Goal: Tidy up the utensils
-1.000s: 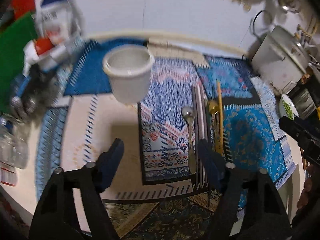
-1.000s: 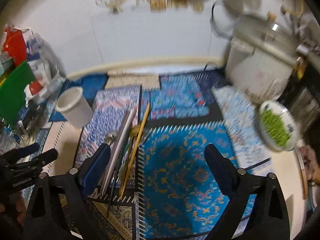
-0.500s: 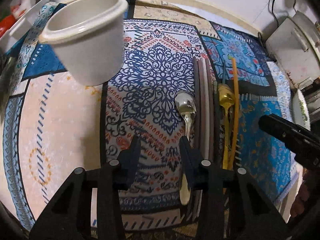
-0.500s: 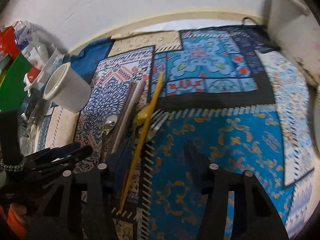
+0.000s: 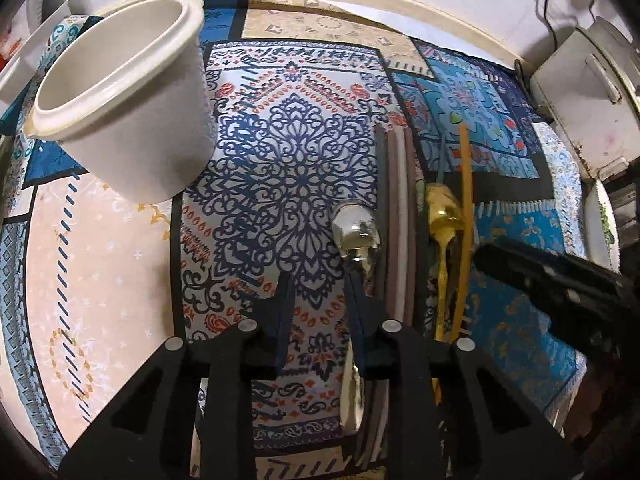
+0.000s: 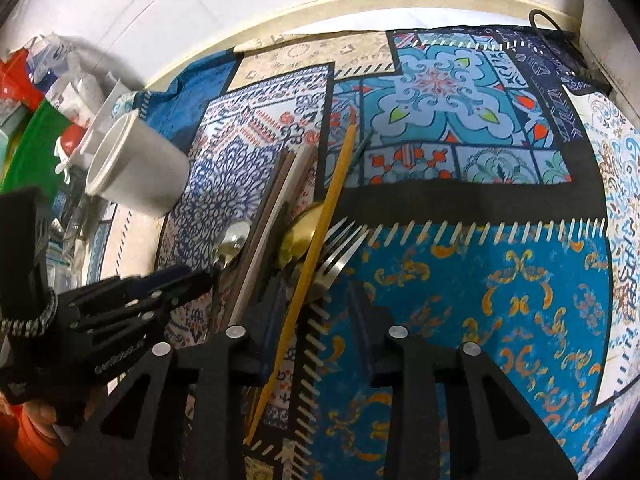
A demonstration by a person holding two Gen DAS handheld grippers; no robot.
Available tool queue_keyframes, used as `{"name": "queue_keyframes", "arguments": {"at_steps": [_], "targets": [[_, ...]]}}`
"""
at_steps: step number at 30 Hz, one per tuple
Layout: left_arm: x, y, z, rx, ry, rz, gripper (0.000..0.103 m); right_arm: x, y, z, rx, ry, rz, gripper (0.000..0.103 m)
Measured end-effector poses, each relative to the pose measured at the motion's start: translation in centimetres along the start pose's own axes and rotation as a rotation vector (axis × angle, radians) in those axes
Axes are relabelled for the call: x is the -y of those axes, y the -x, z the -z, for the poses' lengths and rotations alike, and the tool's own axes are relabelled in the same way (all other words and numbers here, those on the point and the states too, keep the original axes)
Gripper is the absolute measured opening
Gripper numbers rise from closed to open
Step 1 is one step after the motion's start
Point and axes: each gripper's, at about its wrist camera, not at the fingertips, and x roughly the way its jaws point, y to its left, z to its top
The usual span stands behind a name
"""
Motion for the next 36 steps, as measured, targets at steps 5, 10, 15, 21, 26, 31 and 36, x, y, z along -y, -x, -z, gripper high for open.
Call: {"name": "queue_keyframes", "arguments": {"at_steps": [5,10,15,21,26,31,36], "targets": [[1.5,-0.6,0.2,-0.027,-0.037,0.012,0.022,0.4,-0.4,-1.0,0.003,-0.011,-0.008,0.021],[1.7,-1.0,-0.4,-0.022,-0.023,-0.007,0.017,0.5,-1.0,-2.8,0.015,-0.04,-0.033,0.02],[2.0,-1.0,-0.6,-0.013,-0.026,-0.029,0.015,0.8,-2.0,-4.2,0.012,-0.062,-0.038,0.015],[2.4,-1.4,-1.1,0.006,-0.065,-0.042,0.011,1.6,-2.9,-4.8,0.004,-0.101,-0.062,0.009],[2.1,-1.6,-1.5,-0.009,-0.061,-0.022,0.006,1.8,-2.6,-5.0,0.02,-0.114,-0.082,0.006],[1.7,-0.9,-1.1,0.002,-0.059,-0.032,0.005,1.3,-1.6,-5.0,0.057,-0.071,-0.064,0.006],[1.6,1.0,-0.4,0.043,-0.048,-0.041,0.004,1.0,-0.2,-4.8,0.092,-0.046,-0.054,0.006]]}}
